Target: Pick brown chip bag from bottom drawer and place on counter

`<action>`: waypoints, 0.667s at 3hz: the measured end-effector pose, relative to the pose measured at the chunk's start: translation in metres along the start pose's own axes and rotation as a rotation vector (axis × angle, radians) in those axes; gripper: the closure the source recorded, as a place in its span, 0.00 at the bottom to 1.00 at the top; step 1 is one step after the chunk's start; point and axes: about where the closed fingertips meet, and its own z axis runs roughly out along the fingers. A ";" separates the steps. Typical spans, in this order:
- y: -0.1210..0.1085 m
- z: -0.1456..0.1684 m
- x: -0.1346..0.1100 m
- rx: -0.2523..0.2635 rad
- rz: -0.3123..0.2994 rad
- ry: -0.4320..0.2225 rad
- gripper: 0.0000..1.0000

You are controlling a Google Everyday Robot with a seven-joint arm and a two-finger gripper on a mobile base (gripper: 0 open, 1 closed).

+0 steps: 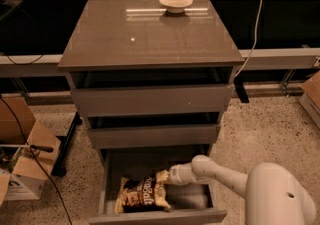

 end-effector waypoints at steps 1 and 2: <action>0.027 -0.042 -0.002 0.003 -0.051 -0.045 1.00; 0.073 -0.111 0.012 0.009 -0.156 -0.036 1.00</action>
Offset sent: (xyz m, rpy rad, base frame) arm -0.0566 -0.0627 0.2506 -0.0810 -0.2551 0.1836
